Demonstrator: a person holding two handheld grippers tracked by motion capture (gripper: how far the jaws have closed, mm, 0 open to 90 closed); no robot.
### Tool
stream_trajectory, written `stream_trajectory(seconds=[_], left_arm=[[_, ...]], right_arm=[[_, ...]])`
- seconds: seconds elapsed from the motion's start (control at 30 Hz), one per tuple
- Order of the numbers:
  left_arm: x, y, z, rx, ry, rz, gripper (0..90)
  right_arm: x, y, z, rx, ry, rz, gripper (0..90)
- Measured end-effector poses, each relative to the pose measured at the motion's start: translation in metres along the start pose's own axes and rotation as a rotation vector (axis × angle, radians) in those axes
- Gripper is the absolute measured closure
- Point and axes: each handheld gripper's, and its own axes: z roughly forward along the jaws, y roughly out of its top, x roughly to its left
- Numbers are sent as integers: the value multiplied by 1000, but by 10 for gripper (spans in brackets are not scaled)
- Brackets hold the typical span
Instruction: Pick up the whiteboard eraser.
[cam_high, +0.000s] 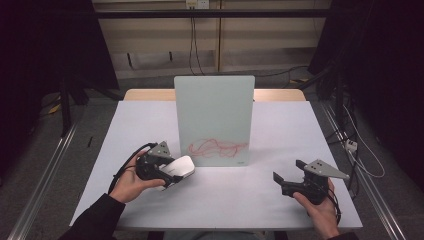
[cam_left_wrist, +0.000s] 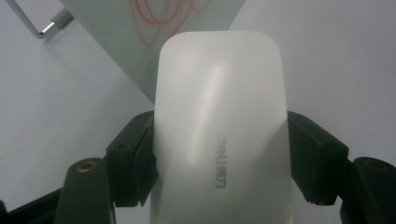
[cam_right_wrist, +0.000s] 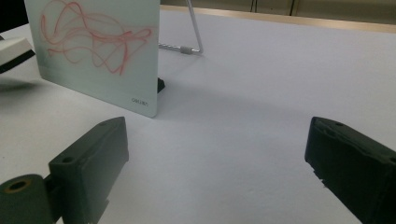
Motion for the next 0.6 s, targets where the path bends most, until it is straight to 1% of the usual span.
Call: stream_trajectory(seconds=[0.03,0.13,0.2,0.23,0.3,0.37,0.43,0.5,0.53,0.57,0.6], left_arm=[[0,-1,-1,-11,0,-8,311],[0,-4,-5,-46,23,-29,311],[-1,-4,-7,-70,40,-33,311],[-1,-4,-8,-77,44,-29,311],[-2,-4,-10,-102,62,-38,311],[-3,-4,-13,-120,85,-40,311],[-4,-4,-15,-147,90,-50,311],[-4,-4,-18,-159,108,-50,311],[-5,-5,-18,-167,116,-59,311],[-5,-5,-19,-178,120,-63,311],[-5,-5,-19,-178,120,-63,311]], right_arm=[[0,0,0,0,-4,-1,61],[0,0,0,0,-7,1,61],[0,0,-1,-5,-5,3,61],[0,0,-1,-2,-6,2,62],[0,0,-1,-3,-5,0,61],[-1,0,-1,-5,-11,-4,61],[-1,-1,-2,-4,-13,-3,61],[0,-1,-3,-4,-12,4,61],[0,-1,-4,-3,-13,4,61],[0,-1,-4,-5,-12,1,62],[0,-1,-4,-5,-11,0,62]])
